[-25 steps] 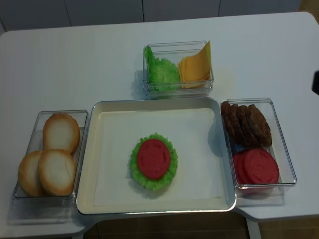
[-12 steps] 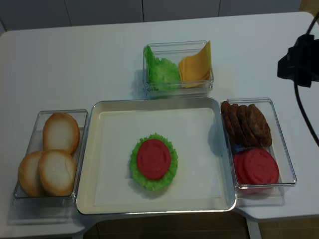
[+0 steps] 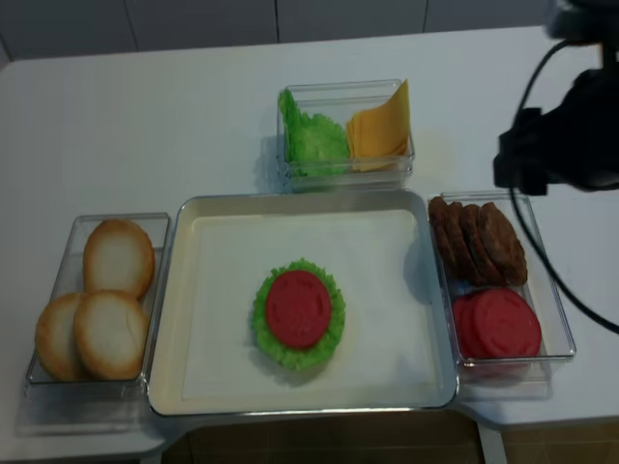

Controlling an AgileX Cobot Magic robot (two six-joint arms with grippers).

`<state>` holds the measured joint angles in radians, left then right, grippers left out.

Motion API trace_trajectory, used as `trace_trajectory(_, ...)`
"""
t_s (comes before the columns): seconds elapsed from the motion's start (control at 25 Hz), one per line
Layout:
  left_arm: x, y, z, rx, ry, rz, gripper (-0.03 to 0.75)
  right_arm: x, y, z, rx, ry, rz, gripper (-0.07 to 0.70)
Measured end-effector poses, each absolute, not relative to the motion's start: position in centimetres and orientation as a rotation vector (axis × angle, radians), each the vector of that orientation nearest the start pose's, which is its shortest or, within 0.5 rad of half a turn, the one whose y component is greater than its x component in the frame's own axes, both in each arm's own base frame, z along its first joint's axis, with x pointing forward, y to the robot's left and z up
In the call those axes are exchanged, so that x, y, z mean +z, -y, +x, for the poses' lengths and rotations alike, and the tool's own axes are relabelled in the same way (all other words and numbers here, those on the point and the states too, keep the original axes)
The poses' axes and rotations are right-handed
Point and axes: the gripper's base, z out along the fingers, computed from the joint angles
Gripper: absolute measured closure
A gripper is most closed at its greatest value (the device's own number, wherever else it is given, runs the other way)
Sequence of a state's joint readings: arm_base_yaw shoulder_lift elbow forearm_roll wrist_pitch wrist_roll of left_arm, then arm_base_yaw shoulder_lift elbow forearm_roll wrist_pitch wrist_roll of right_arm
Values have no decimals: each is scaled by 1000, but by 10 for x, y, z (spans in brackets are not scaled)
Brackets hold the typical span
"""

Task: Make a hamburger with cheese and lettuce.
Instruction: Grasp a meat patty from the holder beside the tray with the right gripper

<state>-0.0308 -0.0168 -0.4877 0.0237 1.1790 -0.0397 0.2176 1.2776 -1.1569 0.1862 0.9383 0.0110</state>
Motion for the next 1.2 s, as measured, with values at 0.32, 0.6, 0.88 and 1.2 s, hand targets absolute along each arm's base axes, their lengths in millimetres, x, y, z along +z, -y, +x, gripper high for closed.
trace_trajectory(0.32, 264, -2, -11, -12, -2158, -13, 314, 328, -117, 268, 175, -2589, -325, 145)
trace_trajectory(0.6, 264, -2, -11, -12, -2158, -13, 314, 308, -140, 281, 151, -2639, -402, 150)
trace_trajectory(0.88, 264, -2, -11, -12, -2158, -13, 314, 296, -143, 288, 123, -2672, -413, 152)
trace_trajectory(1.2, 264, -2, -11, -12, -2158, -13, 314, 293, -148, 292, 116, -2665, -397, 152)
